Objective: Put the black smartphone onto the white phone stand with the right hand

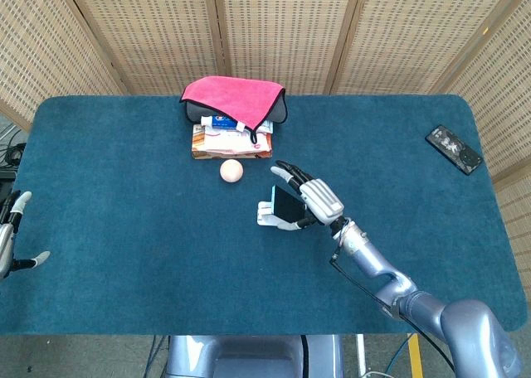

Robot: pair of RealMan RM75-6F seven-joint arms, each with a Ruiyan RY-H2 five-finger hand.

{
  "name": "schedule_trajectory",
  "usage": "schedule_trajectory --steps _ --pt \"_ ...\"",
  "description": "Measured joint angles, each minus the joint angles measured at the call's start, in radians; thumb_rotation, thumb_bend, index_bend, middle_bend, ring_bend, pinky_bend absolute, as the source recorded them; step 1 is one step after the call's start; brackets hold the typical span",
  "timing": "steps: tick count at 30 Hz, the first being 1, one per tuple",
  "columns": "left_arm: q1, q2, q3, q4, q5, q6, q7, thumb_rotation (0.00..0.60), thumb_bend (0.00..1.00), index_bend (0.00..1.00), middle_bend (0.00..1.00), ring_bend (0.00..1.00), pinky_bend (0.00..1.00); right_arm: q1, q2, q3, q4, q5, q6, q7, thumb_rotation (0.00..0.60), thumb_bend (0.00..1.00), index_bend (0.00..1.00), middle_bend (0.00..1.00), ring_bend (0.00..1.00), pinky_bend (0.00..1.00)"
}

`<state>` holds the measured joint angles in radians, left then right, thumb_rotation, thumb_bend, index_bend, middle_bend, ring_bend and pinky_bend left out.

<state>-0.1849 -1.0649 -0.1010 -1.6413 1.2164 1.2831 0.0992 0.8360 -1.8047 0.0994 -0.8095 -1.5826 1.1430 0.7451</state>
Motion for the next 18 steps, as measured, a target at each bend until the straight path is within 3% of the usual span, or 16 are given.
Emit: schedule_trajectory --steps 7,18 --pt "0.001 0.004 0.001 -0.002 0.006 0.000 -0.009 0.600 0.00 0.00 0.00 0.00 0.00 -0.020 0.076 -0.004 -0.083 -0.003 0.026 -0.031 0.600 0.00 0.00 0.00 0.00 0.12" --pt "0.017 0.015 0.014 -0.008 0.062 0.031 -0.043 0.600 0.00 0.00 0.00 0.00 0.00 -0.209 0.410 -0.074 -0.377 0.017 0.121 -0.278 0.600 0.00 0.00 0.00 0.00 0.06"
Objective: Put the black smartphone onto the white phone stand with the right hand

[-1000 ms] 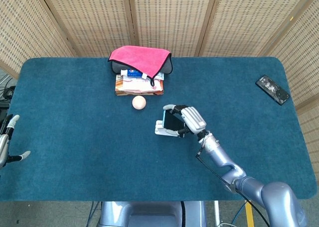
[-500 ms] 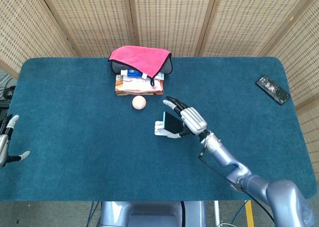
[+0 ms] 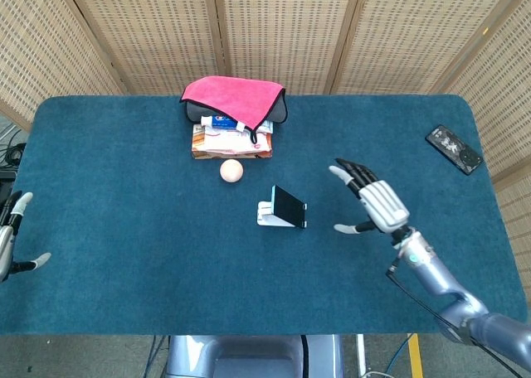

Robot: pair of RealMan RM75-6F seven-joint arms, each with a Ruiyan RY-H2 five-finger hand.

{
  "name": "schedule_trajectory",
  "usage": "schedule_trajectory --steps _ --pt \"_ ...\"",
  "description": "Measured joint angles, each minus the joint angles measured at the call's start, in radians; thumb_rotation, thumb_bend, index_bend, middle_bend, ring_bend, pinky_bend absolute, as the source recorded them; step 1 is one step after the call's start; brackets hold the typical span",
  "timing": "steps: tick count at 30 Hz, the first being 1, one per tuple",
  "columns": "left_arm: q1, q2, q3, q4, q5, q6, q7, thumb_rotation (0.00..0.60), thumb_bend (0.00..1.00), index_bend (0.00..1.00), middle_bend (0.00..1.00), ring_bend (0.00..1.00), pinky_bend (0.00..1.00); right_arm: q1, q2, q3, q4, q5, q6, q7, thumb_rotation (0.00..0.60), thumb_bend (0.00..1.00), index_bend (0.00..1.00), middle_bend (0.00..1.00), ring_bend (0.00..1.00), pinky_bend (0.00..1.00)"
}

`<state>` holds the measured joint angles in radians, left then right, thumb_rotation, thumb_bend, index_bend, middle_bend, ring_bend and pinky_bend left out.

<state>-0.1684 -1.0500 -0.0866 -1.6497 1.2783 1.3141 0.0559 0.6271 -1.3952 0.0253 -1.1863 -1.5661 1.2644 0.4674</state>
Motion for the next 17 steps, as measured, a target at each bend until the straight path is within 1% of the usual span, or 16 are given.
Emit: schedule_trajectory --steps 4,7,12,17 --pt "0.012 0.004 0.008 -0.003 0.030 0.030 -0.010 0.600 0.00 0.00 0.00 0.00 0.00 -0.109 0.105 -0.043 -0.076 0.033 0.039 -0.088 0.600 0.00 0.00 0.00 0.00 0.05" --pt "0.027 0.003 0.015 -0.006 0.052 0.066 0.000 0.600 0.01 0.00 0.00 0.00 0.00 -0.169 0.153 -0.067 -0.134 0.059 0.062 -0.114 0.600 0.00 0.00 0.00 0.00 0.03" --pt "0.052 0.003 0.030 -0.014 0.097 0.119 0.015 0.600 0.01 0.00 0.00 0.00 0.00 -0.256 0.201 -0.089 -0.201 0.086 0.114 -0.143 0.600 0.00 0.00 0.00 0.00 0.02" --pt "0.077 0.006 0.046 -0.018 0.148 0.164 -0.004 0.600 0.01 0.00 0.00 0.00 0.00 -0.336 0.223 -0.089 -0.241 0.103 0.188 -0.171 0.600 0.00 0.00 0.00 0.00 0.02"
